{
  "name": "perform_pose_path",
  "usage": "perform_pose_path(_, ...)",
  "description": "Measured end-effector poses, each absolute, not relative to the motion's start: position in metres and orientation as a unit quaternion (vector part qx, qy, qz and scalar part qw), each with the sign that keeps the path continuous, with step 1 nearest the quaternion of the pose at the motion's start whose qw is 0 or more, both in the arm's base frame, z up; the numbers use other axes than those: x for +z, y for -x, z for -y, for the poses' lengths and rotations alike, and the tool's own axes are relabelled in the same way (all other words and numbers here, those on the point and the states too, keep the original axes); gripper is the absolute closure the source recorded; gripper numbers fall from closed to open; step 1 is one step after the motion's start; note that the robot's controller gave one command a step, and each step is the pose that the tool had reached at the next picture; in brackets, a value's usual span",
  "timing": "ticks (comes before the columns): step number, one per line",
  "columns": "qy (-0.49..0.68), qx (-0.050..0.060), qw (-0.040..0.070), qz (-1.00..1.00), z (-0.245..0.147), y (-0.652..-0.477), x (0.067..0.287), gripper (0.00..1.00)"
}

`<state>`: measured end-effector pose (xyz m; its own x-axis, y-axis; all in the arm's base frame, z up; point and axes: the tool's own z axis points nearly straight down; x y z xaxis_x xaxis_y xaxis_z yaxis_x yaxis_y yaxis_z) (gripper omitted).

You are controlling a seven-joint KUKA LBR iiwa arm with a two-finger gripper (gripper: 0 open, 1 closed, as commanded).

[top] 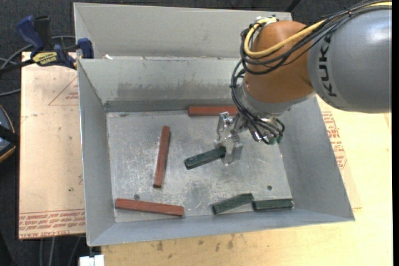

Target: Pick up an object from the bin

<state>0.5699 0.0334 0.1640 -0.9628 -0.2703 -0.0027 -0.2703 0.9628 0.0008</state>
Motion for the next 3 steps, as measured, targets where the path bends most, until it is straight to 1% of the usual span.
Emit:
perform_pose_path(1,0.145,0.000,0.002,-0.989,-0.035,-0.574,0.165,1.00)
perform_pose_path(2,0.146,0.000,0.003,-0.989,-0.029,-0.574,0.187,0.00)
perform_pose_path(3,0.146,0.000,0.002,-0.989,-0.029,-0.574,0.186,0.00)
